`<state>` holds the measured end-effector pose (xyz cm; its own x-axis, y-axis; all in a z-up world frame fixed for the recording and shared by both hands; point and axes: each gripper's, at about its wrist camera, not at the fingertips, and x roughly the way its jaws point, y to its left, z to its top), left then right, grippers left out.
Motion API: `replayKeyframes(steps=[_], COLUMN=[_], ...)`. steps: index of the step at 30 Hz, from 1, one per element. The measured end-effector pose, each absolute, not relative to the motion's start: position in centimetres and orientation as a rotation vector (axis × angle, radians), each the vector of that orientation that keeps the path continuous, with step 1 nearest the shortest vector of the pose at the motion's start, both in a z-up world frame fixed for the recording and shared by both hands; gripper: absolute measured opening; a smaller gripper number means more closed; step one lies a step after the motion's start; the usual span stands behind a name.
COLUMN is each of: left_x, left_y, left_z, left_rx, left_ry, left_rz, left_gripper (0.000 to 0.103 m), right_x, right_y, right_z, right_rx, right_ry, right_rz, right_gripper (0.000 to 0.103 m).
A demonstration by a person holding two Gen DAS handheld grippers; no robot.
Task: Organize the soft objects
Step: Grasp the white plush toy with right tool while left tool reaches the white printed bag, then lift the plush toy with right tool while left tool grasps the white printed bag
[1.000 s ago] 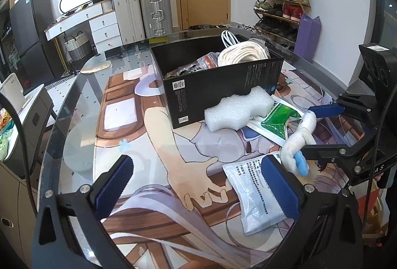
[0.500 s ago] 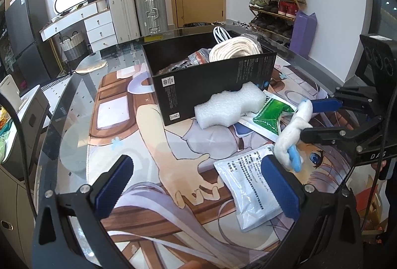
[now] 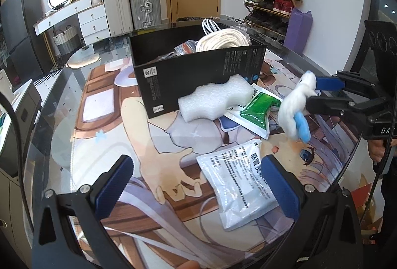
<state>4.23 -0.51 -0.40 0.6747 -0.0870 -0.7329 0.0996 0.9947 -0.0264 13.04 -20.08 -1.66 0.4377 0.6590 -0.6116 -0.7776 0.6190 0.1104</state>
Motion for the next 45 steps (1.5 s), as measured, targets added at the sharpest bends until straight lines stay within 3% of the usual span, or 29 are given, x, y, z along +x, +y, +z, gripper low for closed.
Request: replayKeyframes(steps=[15, 17, 19, 23, 27, 33, 45], left_x=[4.4, 4.3, 4.3, 4.1, 3.8, 3.6, 3.3], left_y=[-2.5, -2.5, -2.4, -2.9, -3.2, -3.1, -1.7], left_z=[-2.0, -1.9, -1.8, -1.8, -1.6, -1.3, 0.6], left_rx=[0.015, 0.013, 0.01, 0.034, 0.047, 0.04, 0.001], left_ry=[0.881, 0.879, 0.884, 0.885, 0.867, 0.844, 0.772], left_rz=[-0.131, -0.148, -0.178, -0.192, -0.213, -0.227, -0.194], left_gripper=[0.101, 0.098, 0.085, 0.076, 0.049, 0.039, 0.039], right_x=[12.8, 12.8, 12.8, 12.8, 12.7, 12.6, 12.6], right_y=[-20.4, -20.5, -20.4, -20.4, -20.4, -20.4, -21.0], right_z=[-1.0, -1.0, -1.0, -0.9, -0.8, -0.6, 0.0], right_rx=[-0.186, -0.186, -0.186, -0.186, -0.187, -0.186, -0.157], right_ry=[0.633, 0.632, 0.633, 0.632, 0.626, 0.619, 0.585], right_rz=[0.898, 0.898, 0.897, 0.897, 0.901, 0.901, 0.882], right_gripper=[0.056, 0.056, 0.056, 0.056, 0.056, 0.056, 0.056])
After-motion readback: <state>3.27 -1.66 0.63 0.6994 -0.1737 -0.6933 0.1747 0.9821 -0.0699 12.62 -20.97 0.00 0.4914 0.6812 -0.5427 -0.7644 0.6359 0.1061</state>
